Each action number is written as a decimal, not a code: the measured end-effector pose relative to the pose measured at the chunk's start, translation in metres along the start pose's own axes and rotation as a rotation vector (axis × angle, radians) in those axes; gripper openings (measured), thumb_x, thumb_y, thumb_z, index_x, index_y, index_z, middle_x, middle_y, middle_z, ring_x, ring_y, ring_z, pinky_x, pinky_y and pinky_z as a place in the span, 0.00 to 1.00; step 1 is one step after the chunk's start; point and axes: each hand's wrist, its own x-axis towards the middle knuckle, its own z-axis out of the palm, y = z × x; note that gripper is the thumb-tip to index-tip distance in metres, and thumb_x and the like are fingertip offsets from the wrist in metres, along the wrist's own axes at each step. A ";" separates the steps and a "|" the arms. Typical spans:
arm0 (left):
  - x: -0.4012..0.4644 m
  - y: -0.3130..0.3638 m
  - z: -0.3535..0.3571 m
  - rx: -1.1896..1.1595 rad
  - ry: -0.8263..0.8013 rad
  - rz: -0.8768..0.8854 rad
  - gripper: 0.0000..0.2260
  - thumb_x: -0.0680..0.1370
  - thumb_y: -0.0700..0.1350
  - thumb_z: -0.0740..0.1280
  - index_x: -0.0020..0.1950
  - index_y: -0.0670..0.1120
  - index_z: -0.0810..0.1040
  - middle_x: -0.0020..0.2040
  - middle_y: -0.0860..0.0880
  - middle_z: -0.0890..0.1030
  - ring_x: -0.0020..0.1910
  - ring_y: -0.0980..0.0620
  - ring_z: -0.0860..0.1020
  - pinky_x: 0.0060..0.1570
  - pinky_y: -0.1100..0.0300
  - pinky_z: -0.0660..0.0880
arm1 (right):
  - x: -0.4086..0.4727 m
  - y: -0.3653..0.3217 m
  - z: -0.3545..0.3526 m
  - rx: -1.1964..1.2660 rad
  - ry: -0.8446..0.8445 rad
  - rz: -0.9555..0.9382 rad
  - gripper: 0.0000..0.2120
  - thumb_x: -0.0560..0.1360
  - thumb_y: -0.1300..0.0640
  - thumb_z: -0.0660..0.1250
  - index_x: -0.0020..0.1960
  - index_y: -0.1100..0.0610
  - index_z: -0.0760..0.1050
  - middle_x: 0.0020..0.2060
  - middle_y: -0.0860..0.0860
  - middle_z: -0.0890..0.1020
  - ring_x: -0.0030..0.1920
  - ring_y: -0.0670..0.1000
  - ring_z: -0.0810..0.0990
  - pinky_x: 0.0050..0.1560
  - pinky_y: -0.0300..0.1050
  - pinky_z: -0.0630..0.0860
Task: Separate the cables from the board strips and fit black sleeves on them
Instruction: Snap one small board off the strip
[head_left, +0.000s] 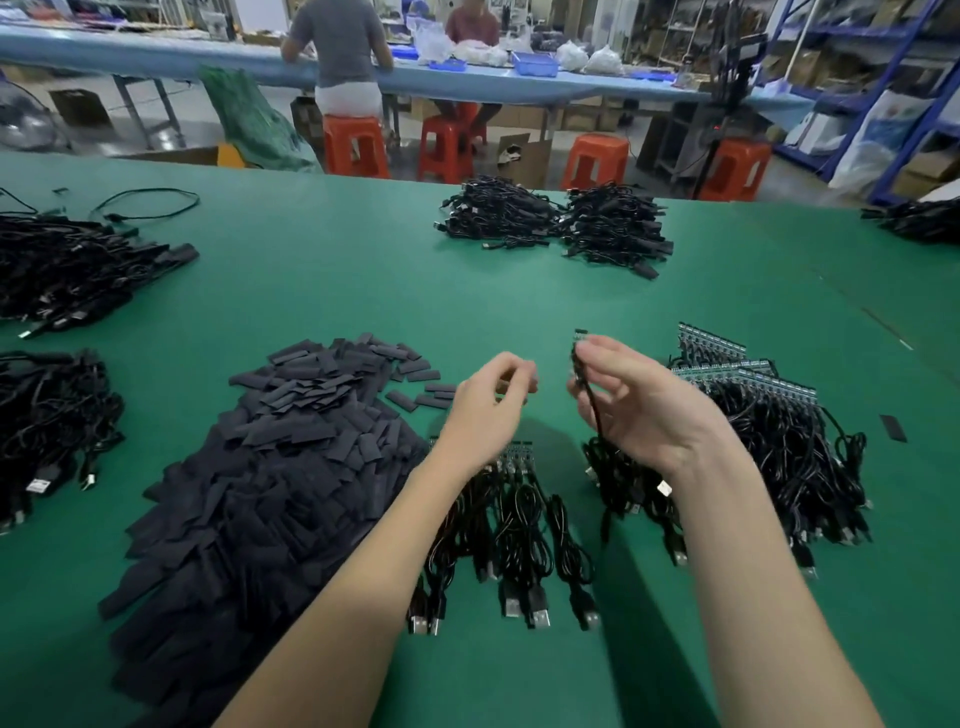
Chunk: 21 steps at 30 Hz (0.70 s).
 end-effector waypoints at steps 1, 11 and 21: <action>-0.001 0.001 -0.002 -0.163 0.008 -0.051 0.12 0.85 0.49 0.59 0.46 0.49 0.78 0.44 0.51 0.83 0.42 0.54 0.81 0.46 0.58 0.77 | 0.008 -0.004 0.009 -0.076 0.022 -0.020 0.14 0.66 0.57 0.77 0.50 0.54 0.80 0.37 0.48 0.85 0.39 0.48 0.84 0.40 0.41 0.81; -0.005 -0.003 0.003 -0.670 0.097 -0.352 0.06 0.84 0.44 0.64 0.53 0.46 0.80 0.43 0.51 0.83 0.41 0.53 0.79 0.44 0.59 0.76 | 0.081 0.005 0.048 -0.854 0.156 0.012 0.11 0.72 0.50 0.76 0.53 0.52 0.83 0.44 0.48 0.83 0.46 0.49 0.78 0.47 0.44 0.72; 0.004 -0.025 -0.003 -0.893 0.201 -0.582 0.05 0.83 0.41 0.65 0.54 0.45 0.80 0.50 0.44 0.79 0.35 0.53 0.83 0.42 0.60 0.81 | 0.159 0.035 0.108 -1.782 -0.090 -0.026 0.13 0.73 0.58 0.70 0.57 0.55 0.81 0.54 0.55 0.83 0.51 0.58 0.83 0.51 0.50 0.82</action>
